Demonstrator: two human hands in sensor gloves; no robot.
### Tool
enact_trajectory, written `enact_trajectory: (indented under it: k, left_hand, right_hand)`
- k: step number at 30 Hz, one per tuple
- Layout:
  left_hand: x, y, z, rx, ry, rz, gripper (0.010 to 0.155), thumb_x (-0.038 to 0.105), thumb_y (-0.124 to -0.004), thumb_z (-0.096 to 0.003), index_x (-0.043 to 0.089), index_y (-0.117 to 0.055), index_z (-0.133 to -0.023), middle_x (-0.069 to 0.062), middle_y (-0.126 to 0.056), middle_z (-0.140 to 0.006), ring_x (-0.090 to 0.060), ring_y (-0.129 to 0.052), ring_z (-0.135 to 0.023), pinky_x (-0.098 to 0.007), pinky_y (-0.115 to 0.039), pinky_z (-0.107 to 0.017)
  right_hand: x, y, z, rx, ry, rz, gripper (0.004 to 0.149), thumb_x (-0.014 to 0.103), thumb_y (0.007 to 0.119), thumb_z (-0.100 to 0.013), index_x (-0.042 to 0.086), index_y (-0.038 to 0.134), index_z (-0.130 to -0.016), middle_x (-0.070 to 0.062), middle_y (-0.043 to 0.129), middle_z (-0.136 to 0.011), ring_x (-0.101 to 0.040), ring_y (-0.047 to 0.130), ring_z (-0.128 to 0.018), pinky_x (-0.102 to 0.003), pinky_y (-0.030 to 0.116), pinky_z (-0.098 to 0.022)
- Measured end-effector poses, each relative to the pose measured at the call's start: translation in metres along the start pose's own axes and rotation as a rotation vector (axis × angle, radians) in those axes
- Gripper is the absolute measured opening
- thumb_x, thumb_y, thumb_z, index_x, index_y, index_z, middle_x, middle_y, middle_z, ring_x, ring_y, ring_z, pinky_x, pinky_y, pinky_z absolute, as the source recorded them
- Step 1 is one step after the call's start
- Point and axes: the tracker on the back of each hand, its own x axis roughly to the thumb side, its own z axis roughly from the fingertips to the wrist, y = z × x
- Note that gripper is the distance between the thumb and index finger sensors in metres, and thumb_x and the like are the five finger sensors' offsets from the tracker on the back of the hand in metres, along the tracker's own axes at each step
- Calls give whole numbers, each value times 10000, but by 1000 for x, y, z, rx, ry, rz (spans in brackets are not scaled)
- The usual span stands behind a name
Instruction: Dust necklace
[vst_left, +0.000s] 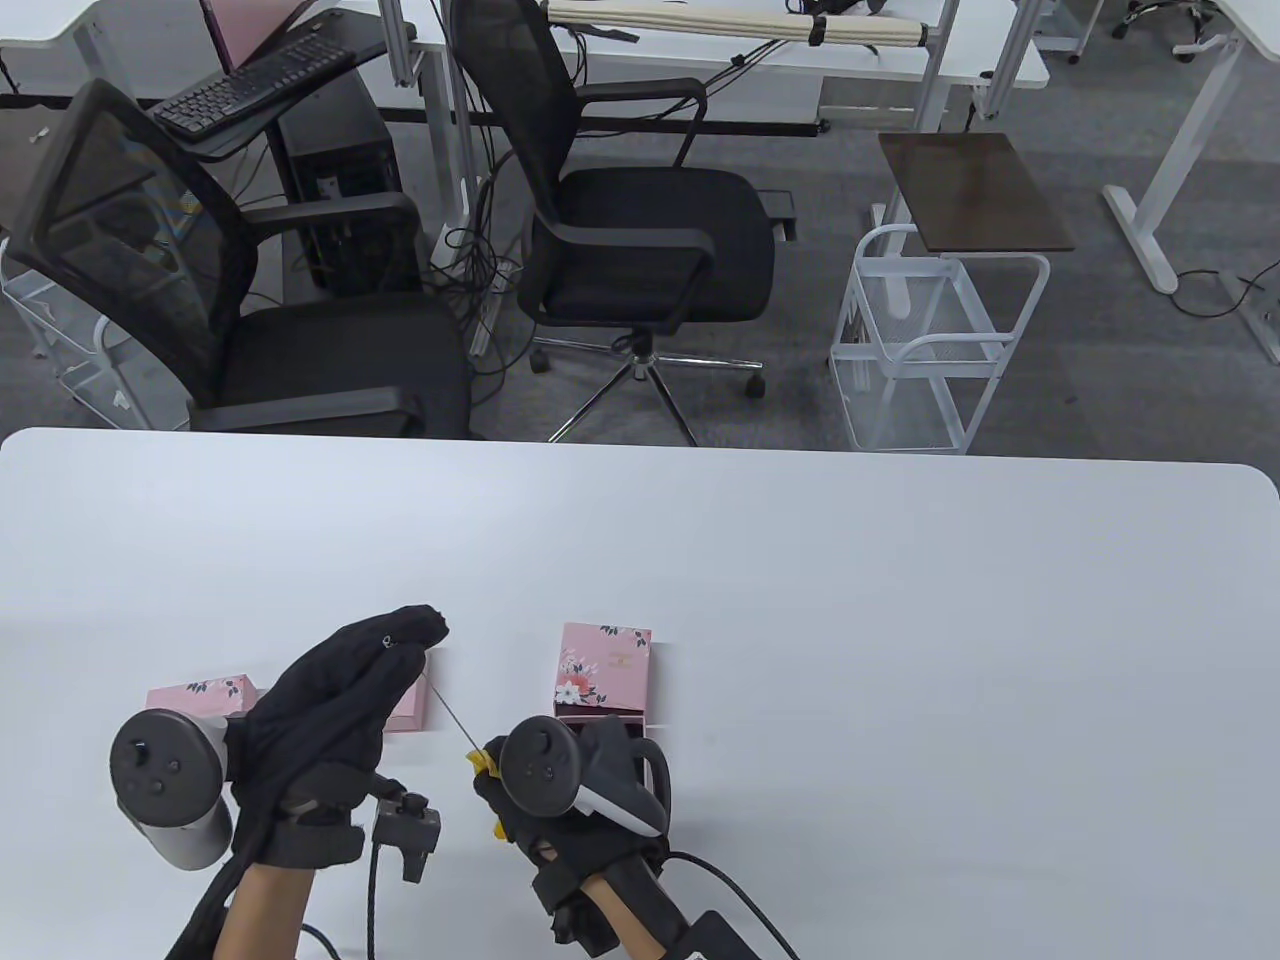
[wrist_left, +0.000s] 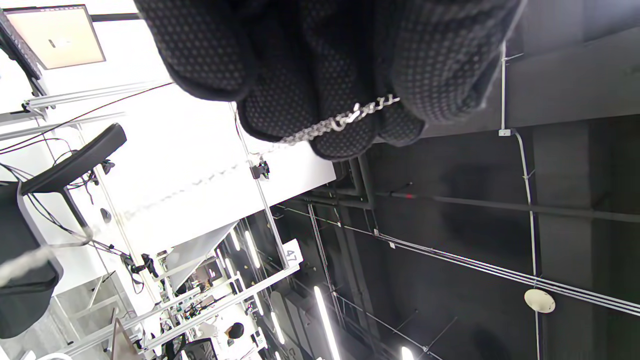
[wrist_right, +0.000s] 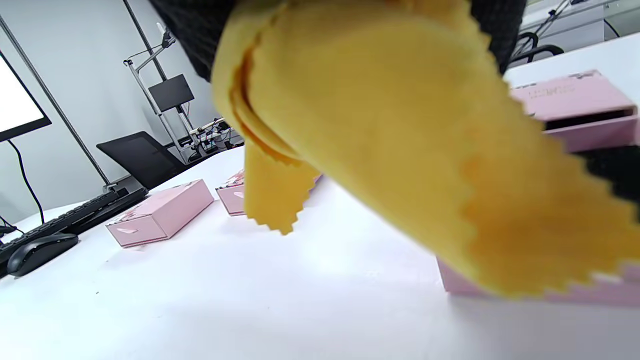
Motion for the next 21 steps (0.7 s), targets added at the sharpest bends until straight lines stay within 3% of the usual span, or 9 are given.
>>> enact_trajectory:
  k: [5, 21]
  left_hand:
    - [3, 4, 1, 18, -10, 24, 359, 491, -868, -520, 332, -935, -835, 36, -1019, -858, -209, -951, -798, -441, -821, -584]
    - [8, 19, 2, 71, -26, -7, 360, 492, -865, -525, 332, -928, -841, 35, -1013, -866, -210, -946, -803, -442, -818, -587]
  right_hand:
    - [-1, 2, 0, 24, 13, -29, 403, 347, 737, -652, 73, 764, -946, -109, 956, -697, -330, 956, -518, -514, 790, -502]
    - [11, 10, 0, 114, -13, 111, 405, 345, 744, -648, 84, 756, -958, -110, 947, -716, -331, 950, -534, -514, 783, -515]
